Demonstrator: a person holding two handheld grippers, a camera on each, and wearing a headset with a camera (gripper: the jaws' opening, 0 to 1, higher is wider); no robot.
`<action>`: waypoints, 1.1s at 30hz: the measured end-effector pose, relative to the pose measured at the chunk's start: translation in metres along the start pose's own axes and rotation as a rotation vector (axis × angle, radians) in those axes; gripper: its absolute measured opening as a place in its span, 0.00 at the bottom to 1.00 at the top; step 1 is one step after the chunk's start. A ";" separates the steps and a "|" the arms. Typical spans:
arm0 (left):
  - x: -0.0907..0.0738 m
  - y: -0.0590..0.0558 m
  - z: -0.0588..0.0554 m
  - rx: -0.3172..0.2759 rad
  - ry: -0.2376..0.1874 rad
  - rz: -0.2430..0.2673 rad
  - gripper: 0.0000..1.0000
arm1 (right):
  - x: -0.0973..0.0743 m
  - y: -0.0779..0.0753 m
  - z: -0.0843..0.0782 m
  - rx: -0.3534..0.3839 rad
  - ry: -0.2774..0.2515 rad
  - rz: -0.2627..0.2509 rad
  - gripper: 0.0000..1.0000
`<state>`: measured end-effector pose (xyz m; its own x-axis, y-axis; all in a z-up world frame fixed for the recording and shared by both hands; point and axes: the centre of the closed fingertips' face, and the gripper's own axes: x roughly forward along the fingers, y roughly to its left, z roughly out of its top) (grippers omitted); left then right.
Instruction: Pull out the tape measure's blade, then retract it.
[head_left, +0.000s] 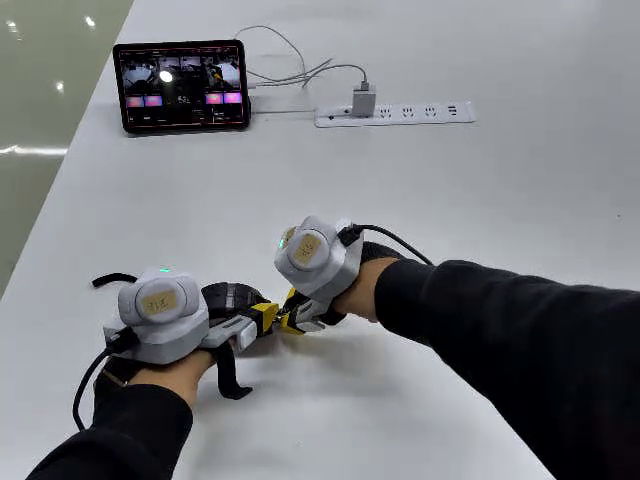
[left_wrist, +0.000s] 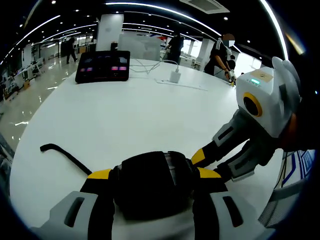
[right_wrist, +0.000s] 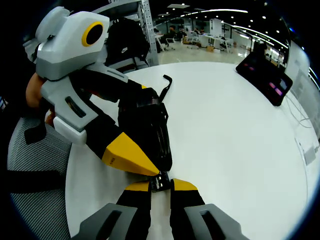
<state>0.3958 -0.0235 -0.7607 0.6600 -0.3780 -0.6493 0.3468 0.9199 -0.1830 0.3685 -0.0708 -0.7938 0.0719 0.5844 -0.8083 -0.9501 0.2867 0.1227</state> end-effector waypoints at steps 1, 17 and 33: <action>0.000 0.000 0.000 -0.001 0.000 0.000 0.58 | 0.001 0.000 0.001 0.000 -0.001 0.000 0.10; -0.001 -0.002 0.000 0.004 -0.012 0.001 0.59 | 0.003 0.002 0.003 -0.023 -0.017 -0.002 0.11; 0.001 -0.001 0.005 0.047 -0.010 0.000 0.62 | 0.000 -0.003 0.004 -0.021 -0.003 -0.049 0.19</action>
<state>0.3992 -0.0255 -0.7577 0.6662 -0.3790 -0.6422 0.3773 0.9142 -0.1482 0.3725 -0.0687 -0.7924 0.1195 0.5724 -0.8112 -0.9516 0.2992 0.0710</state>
